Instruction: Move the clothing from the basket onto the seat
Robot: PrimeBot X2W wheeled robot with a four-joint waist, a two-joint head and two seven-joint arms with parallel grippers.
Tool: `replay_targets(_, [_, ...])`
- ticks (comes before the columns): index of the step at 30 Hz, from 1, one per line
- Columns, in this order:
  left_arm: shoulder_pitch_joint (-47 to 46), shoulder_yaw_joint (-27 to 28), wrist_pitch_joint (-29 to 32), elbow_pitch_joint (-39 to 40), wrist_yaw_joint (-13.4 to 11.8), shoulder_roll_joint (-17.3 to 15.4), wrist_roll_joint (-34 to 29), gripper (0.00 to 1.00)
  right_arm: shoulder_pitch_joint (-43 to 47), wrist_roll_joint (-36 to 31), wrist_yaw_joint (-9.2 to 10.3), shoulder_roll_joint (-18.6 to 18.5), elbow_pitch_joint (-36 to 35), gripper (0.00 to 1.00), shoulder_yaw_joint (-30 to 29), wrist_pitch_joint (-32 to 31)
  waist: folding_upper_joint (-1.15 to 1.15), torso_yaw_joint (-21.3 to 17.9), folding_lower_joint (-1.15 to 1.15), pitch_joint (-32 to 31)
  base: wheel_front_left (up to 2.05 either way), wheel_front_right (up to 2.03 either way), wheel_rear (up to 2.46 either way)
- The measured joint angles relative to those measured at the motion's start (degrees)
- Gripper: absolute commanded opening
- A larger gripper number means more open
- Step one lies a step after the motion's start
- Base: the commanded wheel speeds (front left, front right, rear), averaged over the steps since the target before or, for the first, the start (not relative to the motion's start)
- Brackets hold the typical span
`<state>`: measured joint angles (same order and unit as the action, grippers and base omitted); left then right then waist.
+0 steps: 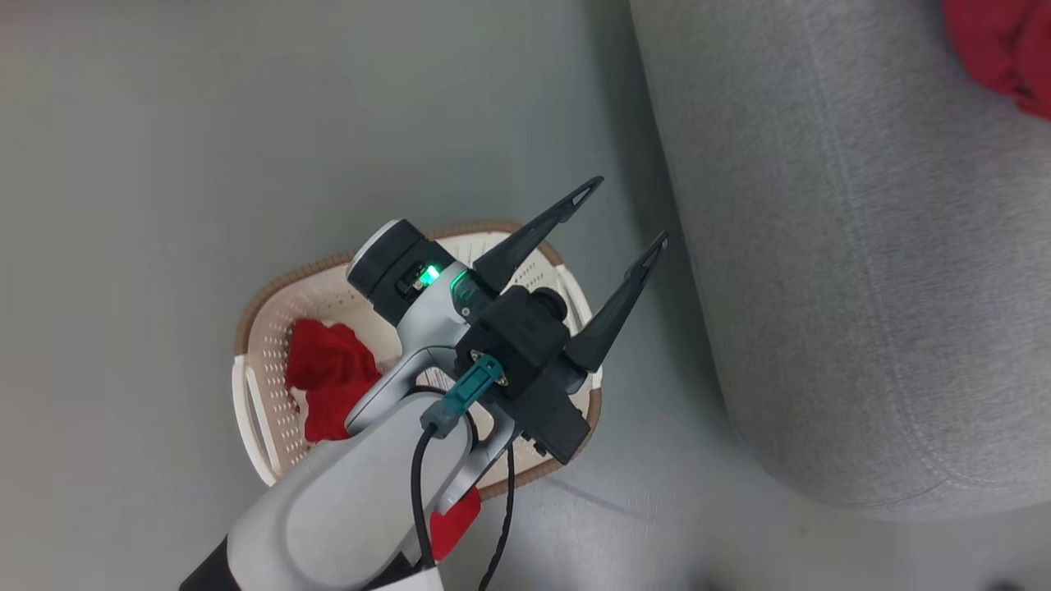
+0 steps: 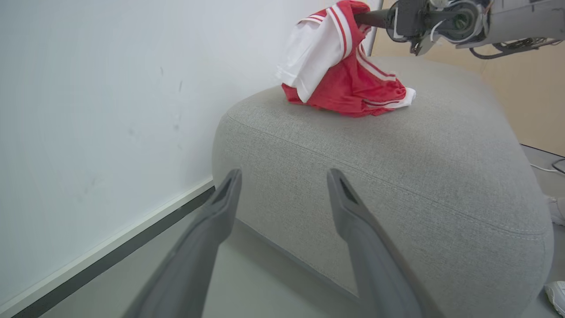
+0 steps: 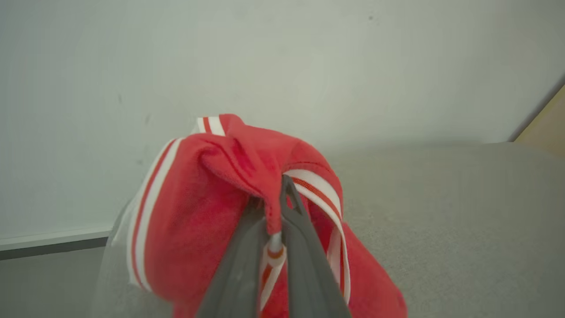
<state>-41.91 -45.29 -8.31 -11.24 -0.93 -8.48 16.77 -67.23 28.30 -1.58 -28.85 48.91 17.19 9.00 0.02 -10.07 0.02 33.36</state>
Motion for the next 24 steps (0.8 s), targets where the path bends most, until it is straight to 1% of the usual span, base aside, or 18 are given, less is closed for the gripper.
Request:
replay_targets(9, [-0.9, -0.1, 0.1, -0.6, 0.4, -0.5, -0.4, 1.00, 1.1, 0.0, -0.02, 3.8, 4.9, 0.00, 1.3, 2.1, 0.00, 0.2, -0.01, 4.3, 0.00, 0.00, 0.00])
replay_targets(10, [-0.9, -0.1, 0.1, -0.9, 0.4, -0.8, -0.4, 1.00, 1.1, 0.0, -0.04, 4.3, 5.5, 0.26, 1.5, 2.3, 0.00, 0.1, -0.01, 4.4, 0.00, 0.00, 0.00])
replay_targets(11, [-0.9, -0.1, 0.1, -1.3, 0.4, -0.9, -0.4, 1.00, 1.1, 0.0, -0.35, 4.7, 6.0, 0.41, 1.7, 2.5, 0.00, 0.0, -0.01, 4.4, 0.00, 0.00, 0.00])
replay_targets(13, [-0.9, -0.1, -0.2, -1.9, 0.4, -1.1, -0.4, 1.00, 1.1, 0.0, -0.64, 5.1, 7.1, 1.00, 1.9, 3.0, 0.00, -0.3, -0.01, 4.1, 0.00, 0.00, 0.00])
replay_targets(19, [-0.8, -0.1, -1.5, -3.9, 0.5, -0.7, -0.3, 1.00, 1.4, -0.2, -1.98, 5.1, 8.8, 1.00, 2.4, 4.2, -0.01, -0.8, -0.02, 2.2, 0.00, 0.00, 0.00])
replay_targets(24, [0.2, 0.3, -2.7, -6.5, 0.5, 0.1, 0.6, 1.00, 3.2, -0.6, -2.56, 5.3, 9.5, 1.00, 2.9, 4.8, -0.01, -1.1, -0.02, -0.3, 0.00, 0.00, 0.00])
